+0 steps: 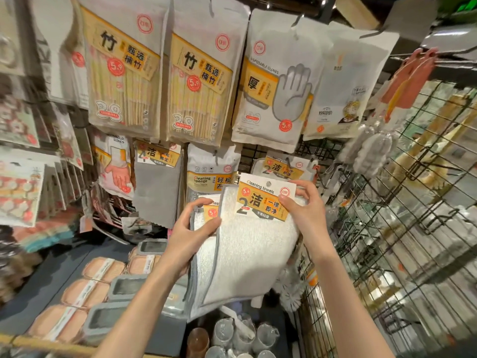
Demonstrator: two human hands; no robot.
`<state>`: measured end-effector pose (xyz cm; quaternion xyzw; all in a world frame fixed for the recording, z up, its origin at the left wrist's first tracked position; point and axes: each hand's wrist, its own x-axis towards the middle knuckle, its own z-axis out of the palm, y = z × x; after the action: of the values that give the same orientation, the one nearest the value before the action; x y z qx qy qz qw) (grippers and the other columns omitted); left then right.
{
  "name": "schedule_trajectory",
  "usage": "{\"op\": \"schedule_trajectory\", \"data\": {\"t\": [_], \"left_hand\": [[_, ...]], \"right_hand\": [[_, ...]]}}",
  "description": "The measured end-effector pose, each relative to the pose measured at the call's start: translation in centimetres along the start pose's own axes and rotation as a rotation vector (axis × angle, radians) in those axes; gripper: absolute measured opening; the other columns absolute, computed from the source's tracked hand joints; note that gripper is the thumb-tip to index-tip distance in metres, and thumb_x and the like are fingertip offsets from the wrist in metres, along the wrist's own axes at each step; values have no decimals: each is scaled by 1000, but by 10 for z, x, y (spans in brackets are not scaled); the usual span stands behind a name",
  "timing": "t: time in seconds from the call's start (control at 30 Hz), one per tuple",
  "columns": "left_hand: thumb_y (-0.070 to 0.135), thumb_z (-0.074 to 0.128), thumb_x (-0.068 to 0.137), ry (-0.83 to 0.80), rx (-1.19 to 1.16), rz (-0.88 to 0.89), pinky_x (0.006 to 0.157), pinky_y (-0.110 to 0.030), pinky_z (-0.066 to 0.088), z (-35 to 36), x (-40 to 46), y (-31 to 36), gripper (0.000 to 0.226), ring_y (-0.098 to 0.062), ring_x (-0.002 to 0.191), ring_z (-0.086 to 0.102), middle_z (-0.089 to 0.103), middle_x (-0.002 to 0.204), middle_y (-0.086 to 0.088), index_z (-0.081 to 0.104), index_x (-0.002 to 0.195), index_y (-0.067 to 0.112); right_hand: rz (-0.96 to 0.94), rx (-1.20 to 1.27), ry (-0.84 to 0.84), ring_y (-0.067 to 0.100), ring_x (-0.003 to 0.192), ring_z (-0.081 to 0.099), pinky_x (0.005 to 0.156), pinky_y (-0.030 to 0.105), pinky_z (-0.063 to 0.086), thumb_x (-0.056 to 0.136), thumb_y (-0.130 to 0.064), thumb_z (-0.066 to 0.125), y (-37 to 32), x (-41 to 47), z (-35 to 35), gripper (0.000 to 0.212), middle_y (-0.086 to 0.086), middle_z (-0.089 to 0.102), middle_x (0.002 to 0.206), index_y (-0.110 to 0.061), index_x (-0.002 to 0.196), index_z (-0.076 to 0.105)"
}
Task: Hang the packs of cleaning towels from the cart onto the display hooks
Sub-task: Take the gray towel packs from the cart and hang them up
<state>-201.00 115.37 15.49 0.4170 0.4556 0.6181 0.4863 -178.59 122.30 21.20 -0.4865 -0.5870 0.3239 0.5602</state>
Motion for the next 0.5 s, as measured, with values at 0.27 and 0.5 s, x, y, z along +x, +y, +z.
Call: {"op": "schedule_trajectory", "data": {"t": [0.27,0.5], "left_hand": [[6,76,79,27,-11,13,68,-22,54,-8,10,-7,42,-22,98,69,71,110,-3,65,100,40],[2,72,81,38,15,49,65,-15,52,-10,14,-4,43,-5,90,70,68,114,-1,65,95,42]], "right_hand": [[-9,-14,81,14,103,59,82,28,53,81,-8,70,14,33,-9,38,2,62,110,-24,112,56],[0,20,185,-1,95,56,74,23,53,81,-3,69,20,54,-17,38,-14,58,96,-34,98,54]]}}
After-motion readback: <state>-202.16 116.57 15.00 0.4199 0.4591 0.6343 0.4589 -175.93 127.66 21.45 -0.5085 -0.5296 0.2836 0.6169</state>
